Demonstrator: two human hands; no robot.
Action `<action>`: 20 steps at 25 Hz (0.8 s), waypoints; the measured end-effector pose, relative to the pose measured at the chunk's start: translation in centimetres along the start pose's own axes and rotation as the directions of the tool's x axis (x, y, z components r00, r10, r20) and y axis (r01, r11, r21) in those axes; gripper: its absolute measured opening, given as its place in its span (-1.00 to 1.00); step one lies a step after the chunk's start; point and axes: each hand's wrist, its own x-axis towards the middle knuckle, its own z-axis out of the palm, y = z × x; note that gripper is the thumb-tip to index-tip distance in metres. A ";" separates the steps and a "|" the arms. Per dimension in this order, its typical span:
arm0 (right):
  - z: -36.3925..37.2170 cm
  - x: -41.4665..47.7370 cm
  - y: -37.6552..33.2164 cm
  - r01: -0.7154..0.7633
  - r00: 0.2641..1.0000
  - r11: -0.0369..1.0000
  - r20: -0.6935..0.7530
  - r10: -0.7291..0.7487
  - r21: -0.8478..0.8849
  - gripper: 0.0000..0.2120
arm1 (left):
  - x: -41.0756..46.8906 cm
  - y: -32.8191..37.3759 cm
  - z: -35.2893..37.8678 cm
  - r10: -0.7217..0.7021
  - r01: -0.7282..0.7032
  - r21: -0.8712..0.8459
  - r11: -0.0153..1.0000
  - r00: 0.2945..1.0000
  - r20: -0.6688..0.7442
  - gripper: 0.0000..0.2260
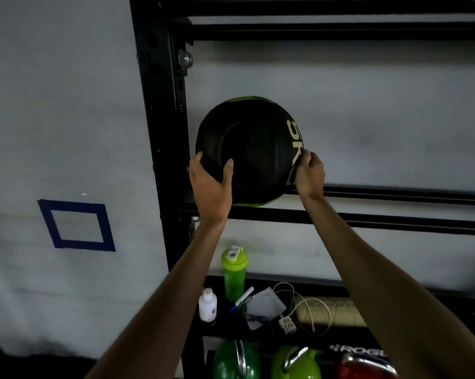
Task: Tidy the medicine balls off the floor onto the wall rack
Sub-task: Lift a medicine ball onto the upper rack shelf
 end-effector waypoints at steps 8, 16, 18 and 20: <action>-6.7 -16.0 5.0 0.132 0.989 0.934 0.105 -0.102 -0.333 -0.72 | -13.9 -5.4 -6.3 -0.172 0.131 0.192 0.973 0.961 0.215 -0.72; -13.6 -36.2 15.5 -0.060 0.904 0.690 0.254 0.344 -0.721 -0.82 | -31.3 -10.0 -13.7 -0.571 -0.003 0.640 0.768 0.448 0.688 -0.80; -15.0 -39.5 16.9 -0.086 0.867 0.646 0.262 0.423 -0.758 -0.80 | -34.6 -11.2 -14.7 -0.626 -0.010 0.670 0.743 0.346 0.699 -0.80; -17.2 -42.7 19.2 -0.153 0.817 0.612 0.250 0.520 -0.776 -0.76 | -38.9 -12.6 -15.5 -0.681 0.024 0.696 0.718 0.233 0.695 -0.82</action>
